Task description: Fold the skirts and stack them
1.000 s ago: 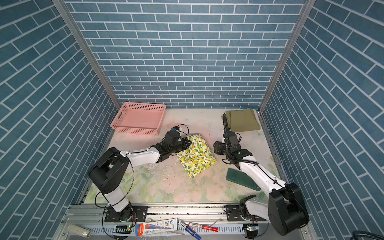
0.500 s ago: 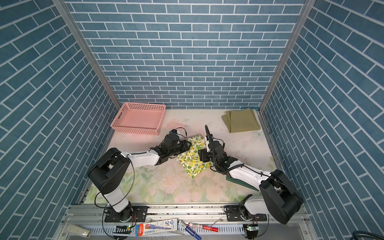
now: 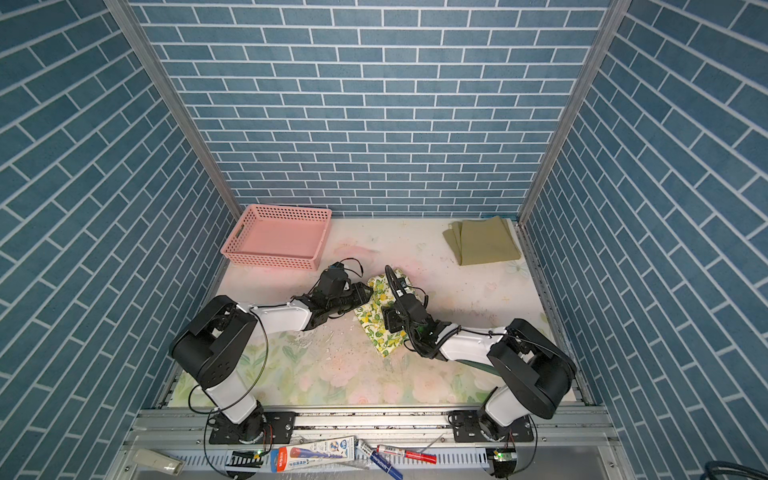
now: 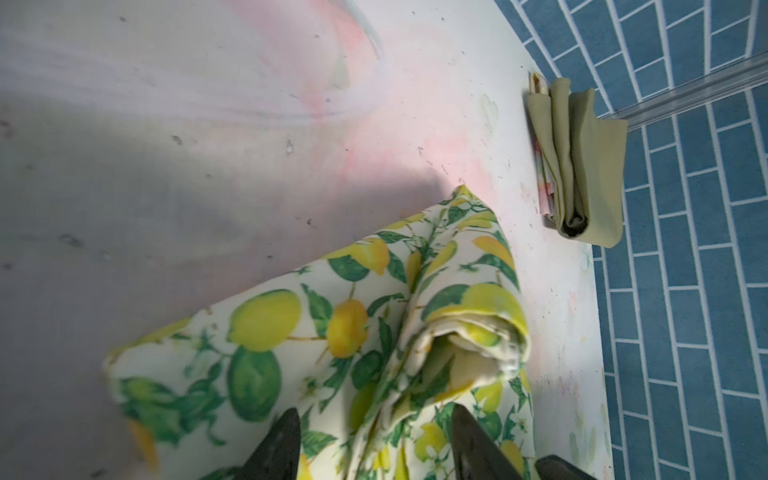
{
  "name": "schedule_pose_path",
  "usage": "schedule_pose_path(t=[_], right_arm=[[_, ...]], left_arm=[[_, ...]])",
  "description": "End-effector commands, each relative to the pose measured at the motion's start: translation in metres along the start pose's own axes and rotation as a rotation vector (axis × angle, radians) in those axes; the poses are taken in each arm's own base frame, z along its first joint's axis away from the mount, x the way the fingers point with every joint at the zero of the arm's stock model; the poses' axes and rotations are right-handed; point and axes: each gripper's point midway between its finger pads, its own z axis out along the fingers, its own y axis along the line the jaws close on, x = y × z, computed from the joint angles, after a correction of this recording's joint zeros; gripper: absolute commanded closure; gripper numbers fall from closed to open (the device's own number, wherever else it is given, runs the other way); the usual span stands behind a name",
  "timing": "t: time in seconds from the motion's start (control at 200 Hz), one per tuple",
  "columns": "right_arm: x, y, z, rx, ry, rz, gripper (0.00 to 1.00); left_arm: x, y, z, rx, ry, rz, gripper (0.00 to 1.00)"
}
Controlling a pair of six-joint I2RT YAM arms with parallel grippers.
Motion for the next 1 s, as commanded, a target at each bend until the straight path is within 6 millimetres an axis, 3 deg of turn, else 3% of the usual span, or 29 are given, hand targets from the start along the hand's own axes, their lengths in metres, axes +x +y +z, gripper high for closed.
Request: schedule_pose_path(t=[0.0,0.185,0.44,0.75,0.995], right_arm=[[-0.003,-0.008,-0.011,0.035,-0.021,-0.063,0.33],[0.005,-0.002,-0.027,-0.016,0.038,-0.197,0.34],[0.011,0.011,-0.034,-0.094,0.041,-0.361,0.37],[0.043,0.034,-0.024,-0.144,0.106,-0.544,0.39],[0.055,0.031,-0.006,-0.067,0.146,-0.647,0.41]], left_arm=[[-0.007,-0.003,-0.012,0.029,0.014,0.026,0.42],[-0.004,0.002,-0.018,0.01,0.082,0.101,0.42],[0.016,0.022,-0.003,-0.023,0.192,0.146,0.45],[0.026,0.048,0.018,-0.064,0.238,0.141,0.51],[0.023,0.048,0.028,-0.064,0.241,0.143,0.54]])
